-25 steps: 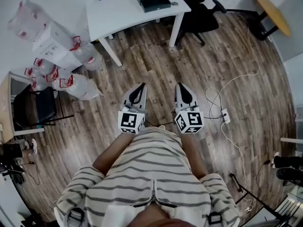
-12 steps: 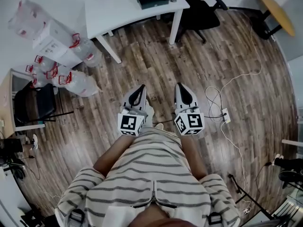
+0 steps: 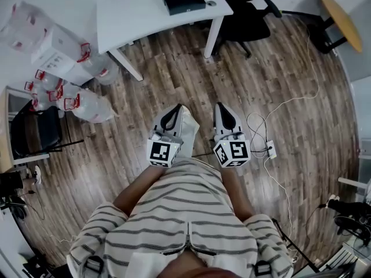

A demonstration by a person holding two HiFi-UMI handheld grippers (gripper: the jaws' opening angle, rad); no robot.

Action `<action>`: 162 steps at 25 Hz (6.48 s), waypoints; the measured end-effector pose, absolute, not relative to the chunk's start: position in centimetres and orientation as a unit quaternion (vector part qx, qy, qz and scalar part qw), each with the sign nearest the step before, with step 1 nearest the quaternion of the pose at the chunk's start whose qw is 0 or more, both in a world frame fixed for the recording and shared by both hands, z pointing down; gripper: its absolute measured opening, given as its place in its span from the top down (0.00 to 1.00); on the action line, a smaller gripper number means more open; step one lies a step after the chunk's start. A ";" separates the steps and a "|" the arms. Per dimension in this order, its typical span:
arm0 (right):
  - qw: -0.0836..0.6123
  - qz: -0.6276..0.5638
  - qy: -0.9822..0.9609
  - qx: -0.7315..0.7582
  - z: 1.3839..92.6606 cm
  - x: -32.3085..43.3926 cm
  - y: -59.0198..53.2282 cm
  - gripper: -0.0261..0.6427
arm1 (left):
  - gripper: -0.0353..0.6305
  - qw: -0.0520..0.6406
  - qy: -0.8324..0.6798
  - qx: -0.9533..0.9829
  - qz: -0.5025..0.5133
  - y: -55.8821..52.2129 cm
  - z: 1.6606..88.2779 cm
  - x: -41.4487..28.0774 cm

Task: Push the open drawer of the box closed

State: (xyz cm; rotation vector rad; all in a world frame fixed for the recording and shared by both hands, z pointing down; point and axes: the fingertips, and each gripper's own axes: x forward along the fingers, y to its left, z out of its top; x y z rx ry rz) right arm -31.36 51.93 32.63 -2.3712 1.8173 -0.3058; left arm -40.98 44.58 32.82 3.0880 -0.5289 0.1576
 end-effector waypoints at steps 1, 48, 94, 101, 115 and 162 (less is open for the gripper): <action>0.068 -0.101 0.604 -0.788 32.6 -30.5 51.0 0.95 | 0.95 0.003 -0.168 0.985 0.049 43.7 32.8 -40.0; 0.031 -0.113 0.658 -0.744 30.4 0.7 11.3 0.95 | 0.95 0.053 -0.240 0.967 0.068 6.4 32.5 -8.9; -0.067 -0.249 0.725 -0.639 45.6 16.0 -11.2 0.89 | 0.95 0.162 -0.403 0.887 0.160 -5.7 48.2 1.0; -0.081 -0.268 0.713 -0.643 47.8 17.1 -12.9 0.84 | 0.95 0.167 -0.396 0.887 0.172 -6.1 49.8 1.0; -0.120 -0.309 0.707 -0.625 50.9 18.1 -15.8 0.81 | 0.95 0.161 -0.390 0.890 0.174 -6.4 50.4 1.3; -0.158 -0.347 0.703 -0.601 53.2 18.4 -16.7 0.85 | 0.80 0.174 -0.454 0.838 0.247 -6.1 57.1 1.8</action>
